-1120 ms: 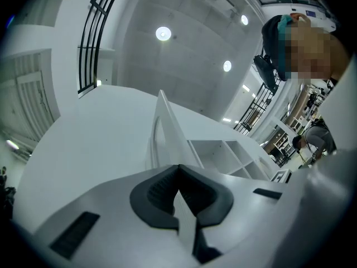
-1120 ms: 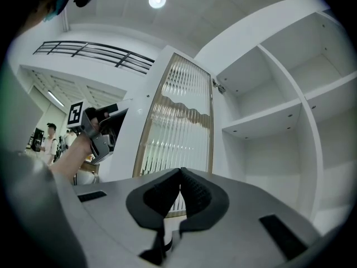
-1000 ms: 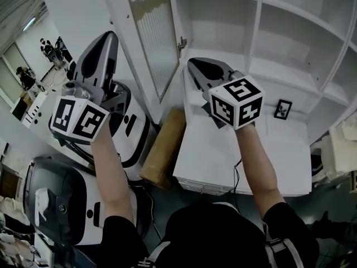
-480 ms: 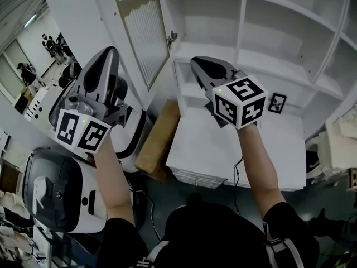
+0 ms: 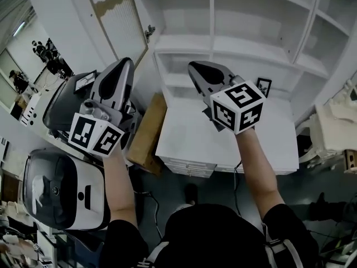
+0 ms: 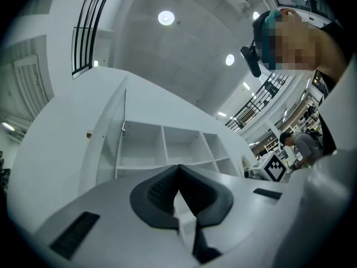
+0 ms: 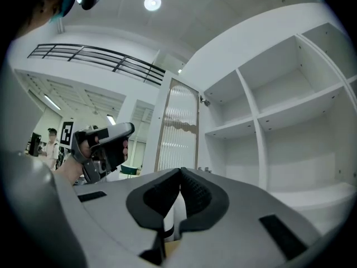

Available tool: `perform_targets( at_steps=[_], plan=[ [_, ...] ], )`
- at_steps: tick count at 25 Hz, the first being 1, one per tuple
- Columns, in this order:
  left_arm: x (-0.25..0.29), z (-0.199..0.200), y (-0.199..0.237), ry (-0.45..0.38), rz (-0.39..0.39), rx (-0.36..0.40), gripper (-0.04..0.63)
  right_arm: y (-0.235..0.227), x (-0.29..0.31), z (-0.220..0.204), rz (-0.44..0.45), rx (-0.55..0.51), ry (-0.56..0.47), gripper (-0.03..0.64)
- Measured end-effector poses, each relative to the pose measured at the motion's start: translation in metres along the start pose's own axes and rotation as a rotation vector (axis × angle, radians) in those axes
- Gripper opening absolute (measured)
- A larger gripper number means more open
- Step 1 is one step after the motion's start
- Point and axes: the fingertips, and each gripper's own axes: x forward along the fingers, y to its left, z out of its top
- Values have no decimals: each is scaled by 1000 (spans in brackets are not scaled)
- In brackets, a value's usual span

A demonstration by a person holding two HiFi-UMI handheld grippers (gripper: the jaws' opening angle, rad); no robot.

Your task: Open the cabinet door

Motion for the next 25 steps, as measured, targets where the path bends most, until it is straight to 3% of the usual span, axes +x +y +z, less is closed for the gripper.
perform_targets(
  at_steps=[11,25],
  plan=[
    [-6,-32,-88,79,-97,-80,21,23,-86,-5,-52,-4,-17,17],
    [-43,-79,-153,167,-91,-195,21,65,-131,-24,-25,-31,-26,15]
  ],
)
